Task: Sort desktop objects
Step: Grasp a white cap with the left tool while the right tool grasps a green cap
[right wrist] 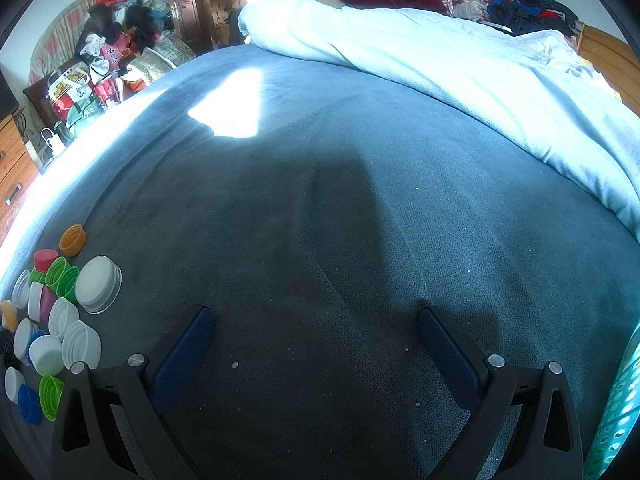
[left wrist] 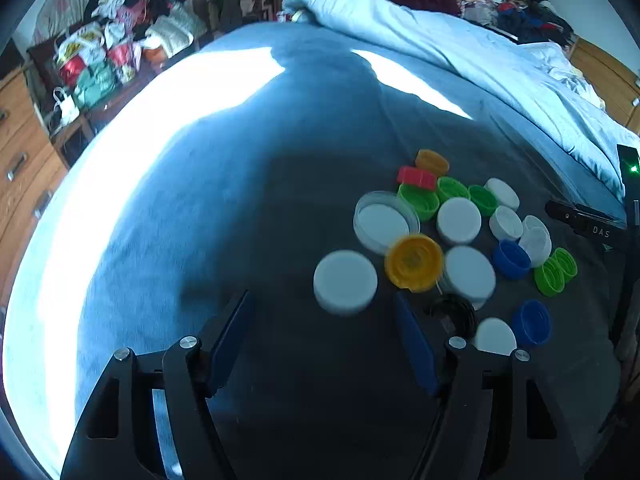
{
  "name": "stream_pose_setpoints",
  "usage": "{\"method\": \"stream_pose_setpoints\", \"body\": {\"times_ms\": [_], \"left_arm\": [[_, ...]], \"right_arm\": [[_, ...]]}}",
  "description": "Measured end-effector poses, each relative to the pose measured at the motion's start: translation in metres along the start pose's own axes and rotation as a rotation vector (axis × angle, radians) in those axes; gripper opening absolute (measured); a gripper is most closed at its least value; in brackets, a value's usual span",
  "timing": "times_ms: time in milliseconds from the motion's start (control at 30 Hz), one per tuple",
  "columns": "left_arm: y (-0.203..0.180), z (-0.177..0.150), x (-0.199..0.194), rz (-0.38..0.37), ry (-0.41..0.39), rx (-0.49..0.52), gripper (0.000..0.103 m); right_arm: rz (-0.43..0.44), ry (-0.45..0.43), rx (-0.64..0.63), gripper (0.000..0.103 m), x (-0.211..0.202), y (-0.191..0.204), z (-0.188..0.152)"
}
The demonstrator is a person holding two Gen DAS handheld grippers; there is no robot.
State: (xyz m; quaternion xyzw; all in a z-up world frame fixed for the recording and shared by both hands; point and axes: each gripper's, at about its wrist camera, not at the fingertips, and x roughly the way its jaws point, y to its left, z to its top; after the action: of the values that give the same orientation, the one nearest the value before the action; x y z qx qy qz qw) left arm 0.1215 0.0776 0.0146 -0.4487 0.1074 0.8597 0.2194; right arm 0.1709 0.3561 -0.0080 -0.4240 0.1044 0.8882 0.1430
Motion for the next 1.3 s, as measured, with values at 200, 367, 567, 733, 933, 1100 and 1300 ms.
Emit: {"method": "stream_pose_setpoints", "body": {"times_ms": [200, 367, 567, 733, 933, 1100, 1300], "left_arm": [[0.001, 0.004, 0.001, -0.03, -0.019, 0.012, 0.031], [0.012, 0.001, -0.018, -0.032, -0.063, -0.059, 0.026], [0.027, -0.005, -0.036, -0.054, -0.075, -0.118, 0.027], [0.023, -0.008, -0.037, -0.093, -0.058, -0.143, 0.027], [0.015, -0.004, -0.054, -0.129, -0.093, -0.129, 0.027], [0.015, -0.002, -0.058, -0.138, -0.095, -0.126, 0.027], [0.014, 0.0, -0.055, -0.148, -0.096, -0.131, 0.027]], "right_arm": [[0.0, 0.006, 0.002, 0.103, 0.0, -0.001, -0.002], [-0.005, 0.007, -0.001, 0.103, 0.003, 0.0, -0.003], [-0.022, 0.012, -0.008, 0.103, 0.003, 0.0, -0.001], [-0.007, 0.069, 0.001, 0.103, 0.006, -0.001, 0.009], [0.162, -0.013, -0.151, 0.072, -0.071, 0.026, -0.031], [0.247, -0.019, -0.356, 0.069, -0.085, 0.074, -0.06], [0.279, 0.0, -0.391, 0.058, -0.06, 0.092, -0.049]]}}
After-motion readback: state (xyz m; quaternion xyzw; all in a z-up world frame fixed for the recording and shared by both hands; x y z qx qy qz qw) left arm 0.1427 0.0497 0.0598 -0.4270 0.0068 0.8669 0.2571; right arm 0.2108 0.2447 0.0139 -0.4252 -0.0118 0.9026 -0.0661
